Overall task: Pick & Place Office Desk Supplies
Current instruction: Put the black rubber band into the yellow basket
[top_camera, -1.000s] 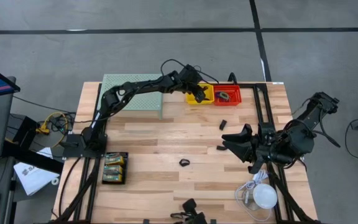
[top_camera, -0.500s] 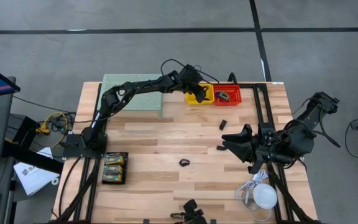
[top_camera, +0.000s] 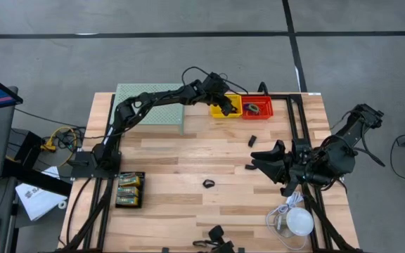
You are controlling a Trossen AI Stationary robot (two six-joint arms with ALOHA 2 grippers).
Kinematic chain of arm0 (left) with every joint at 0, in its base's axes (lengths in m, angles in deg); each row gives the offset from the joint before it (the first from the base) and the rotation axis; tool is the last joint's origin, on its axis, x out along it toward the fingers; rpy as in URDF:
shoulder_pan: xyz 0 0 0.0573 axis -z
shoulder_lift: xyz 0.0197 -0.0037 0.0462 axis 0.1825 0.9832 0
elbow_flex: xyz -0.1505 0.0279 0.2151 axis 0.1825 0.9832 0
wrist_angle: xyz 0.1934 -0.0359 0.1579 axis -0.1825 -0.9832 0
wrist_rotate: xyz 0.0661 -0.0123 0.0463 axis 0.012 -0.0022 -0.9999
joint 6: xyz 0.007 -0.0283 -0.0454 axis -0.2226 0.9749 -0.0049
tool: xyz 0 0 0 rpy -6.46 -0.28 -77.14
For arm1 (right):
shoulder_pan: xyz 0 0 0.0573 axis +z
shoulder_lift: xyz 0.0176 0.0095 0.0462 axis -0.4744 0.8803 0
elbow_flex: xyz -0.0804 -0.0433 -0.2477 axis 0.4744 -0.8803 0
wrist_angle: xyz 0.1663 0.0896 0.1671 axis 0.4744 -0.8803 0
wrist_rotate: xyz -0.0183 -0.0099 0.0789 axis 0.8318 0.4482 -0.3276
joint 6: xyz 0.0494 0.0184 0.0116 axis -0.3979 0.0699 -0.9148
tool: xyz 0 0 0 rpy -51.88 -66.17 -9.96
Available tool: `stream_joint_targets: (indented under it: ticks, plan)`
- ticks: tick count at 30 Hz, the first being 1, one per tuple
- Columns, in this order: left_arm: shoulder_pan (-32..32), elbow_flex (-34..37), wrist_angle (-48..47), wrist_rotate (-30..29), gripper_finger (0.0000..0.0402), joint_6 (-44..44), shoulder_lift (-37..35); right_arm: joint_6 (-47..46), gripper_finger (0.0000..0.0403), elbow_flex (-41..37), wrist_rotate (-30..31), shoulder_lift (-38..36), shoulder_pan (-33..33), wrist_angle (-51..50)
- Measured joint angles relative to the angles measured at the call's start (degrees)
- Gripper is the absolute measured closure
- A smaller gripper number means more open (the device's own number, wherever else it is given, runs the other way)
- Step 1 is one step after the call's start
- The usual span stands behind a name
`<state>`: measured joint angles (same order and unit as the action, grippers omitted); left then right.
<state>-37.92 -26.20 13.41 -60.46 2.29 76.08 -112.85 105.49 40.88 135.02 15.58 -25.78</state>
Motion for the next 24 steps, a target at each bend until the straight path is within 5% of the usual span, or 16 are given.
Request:
stream_joint_targets:
  ticks: [10,24]
  plan:
    - [0.99,-0.04,1.09,0.07,0.0282,0.16,-3.61,-0.38,0.0260,0.00,0.00,-0.02,0.81,-0.17]
    - [12.67,6.91,-19.36,-0.11,0.0120,-13.62,-20.54,0.60,0.0260,0.00,-1.40,-0.02,2.70,-0.17]
